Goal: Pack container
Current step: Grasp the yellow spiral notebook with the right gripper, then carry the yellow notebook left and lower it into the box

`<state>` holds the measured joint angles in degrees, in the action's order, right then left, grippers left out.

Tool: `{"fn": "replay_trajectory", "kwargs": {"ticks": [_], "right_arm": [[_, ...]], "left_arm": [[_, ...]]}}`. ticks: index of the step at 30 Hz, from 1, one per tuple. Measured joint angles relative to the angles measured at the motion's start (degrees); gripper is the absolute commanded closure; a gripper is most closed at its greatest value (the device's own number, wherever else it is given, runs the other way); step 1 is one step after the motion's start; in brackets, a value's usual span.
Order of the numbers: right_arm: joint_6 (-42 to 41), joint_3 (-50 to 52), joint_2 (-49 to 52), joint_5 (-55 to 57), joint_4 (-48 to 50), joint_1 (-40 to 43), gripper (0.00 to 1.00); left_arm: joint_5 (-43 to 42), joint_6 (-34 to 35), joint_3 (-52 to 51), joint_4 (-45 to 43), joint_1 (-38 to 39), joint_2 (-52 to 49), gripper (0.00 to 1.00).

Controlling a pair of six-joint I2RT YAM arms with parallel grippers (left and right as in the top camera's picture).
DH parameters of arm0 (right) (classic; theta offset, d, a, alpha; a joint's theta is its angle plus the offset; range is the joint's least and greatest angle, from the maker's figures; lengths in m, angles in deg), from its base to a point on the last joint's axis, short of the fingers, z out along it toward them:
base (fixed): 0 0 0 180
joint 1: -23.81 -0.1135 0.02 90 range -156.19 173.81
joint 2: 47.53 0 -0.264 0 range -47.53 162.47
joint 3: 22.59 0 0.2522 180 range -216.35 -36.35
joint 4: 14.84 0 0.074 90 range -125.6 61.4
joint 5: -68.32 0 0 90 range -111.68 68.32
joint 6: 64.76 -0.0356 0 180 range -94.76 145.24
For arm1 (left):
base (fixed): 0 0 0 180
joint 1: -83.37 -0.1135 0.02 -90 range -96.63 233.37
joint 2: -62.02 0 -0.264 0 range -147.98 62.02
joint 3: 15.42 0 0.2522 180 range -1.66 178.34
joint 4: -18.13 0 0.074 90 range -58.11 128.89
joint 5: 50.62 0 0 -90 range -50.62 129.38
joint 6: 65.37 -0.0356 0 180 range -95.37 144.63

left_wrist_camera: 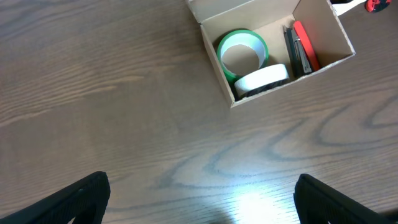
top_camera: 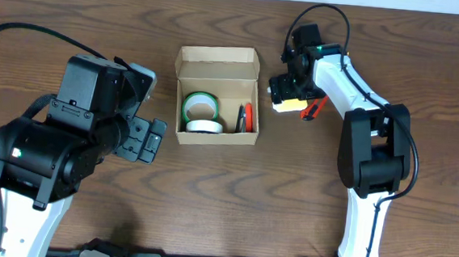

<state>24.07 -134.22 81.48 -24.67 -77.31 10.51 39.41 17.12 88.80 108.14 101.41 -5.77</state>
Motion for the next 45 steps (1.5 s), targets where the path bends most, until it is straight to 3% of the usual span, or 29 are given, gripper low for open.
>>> {"fn": "replay_trajectory", "kwargs": {"ticks": [3,12,34,45], "right_arm": [[0.2,0.0,0.1,0.0,0.1,0.0,0.23],[-0.7,-2.2,0.1,-0.1,-2.8,0.0,0.28],[-2.2,-47.5,1.9,-3.1,-33.5,-0.8,0.29],[-3.5,-55.4,1.9,-17.9,-38.3,-9.5,0.3]], "left_arm": [[0.0,0.0,0.0,0.0,0.0,0.0,0.05],[0.0,0.0,0.0,0.0,0.0,0.0,0.05],[0.0,0.0,0.0,0.0,0.0,0.0,0.05],[0.0,0.0,0.0,0.0,0.0,0.0,0.05]]}}
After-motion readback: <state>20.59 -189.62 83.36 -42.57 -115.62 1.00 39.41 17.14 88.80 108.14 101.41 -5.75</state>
